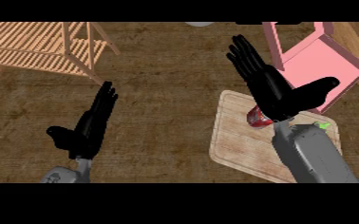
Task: Pick the eggplant from the cutting board and place it in the cardboard box
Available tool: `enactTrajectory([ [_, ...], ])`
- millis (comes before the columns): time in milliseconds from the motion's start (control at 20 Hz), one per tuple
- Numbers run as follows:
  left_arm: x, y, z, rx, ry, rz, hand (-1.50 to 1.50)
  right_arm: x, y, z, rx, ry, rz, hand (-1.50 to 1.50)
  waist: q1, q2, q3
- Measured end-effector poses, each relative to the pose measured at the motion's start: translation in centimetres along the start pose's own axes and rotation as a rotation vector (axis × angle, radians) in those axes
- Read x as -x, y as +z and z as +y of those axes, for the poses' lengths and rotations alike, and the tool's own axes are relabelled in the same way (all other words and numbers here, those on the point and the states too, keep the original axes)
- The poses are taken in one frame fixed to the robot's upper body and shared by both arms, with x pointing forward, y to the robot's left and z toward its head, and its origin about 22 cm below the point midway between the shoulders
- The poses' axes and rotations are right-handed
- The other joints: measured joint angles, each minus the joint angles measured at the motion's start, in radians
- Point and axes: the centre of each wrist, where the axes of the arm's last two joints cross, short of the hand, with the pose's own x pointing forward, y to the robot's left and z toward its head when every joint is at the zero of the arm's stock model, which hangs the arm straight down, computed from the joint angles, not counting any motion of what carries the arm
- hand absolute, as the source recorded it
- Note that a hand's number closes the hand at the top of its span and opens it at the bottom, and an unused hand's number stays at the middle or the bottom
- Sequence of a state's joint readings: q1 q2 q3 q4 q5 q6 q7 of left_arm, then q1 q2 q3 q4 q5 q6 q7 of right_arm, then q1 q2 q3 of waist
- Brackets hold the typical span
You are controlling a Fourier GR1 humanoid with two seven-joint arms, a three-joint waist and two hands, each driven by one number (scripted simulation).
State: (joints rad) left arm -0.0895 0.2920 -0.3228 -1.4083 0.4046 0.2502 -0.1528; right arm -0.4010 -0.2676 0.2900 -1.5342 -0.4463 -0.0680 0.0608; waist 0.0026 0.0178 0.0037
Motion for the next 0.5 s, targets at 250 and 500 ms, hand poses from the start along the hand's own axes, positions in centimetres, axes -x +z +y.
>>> enactTrajectory([
  [250,0.0,0.5,4.3,-0.094,-0.177,0.016,0.00,3.6,5.9,-5.5,0.450,0.028,0.105,-1.50,-0.102,-0.024,0.002],
  [500,0.2,1.6,8.0,-0.178,-0.325,0.055,0.00,7.3,15.1,-12.0,1.031,0.121,0.287,-1.50,-0.233,-0.028,0.006],
])
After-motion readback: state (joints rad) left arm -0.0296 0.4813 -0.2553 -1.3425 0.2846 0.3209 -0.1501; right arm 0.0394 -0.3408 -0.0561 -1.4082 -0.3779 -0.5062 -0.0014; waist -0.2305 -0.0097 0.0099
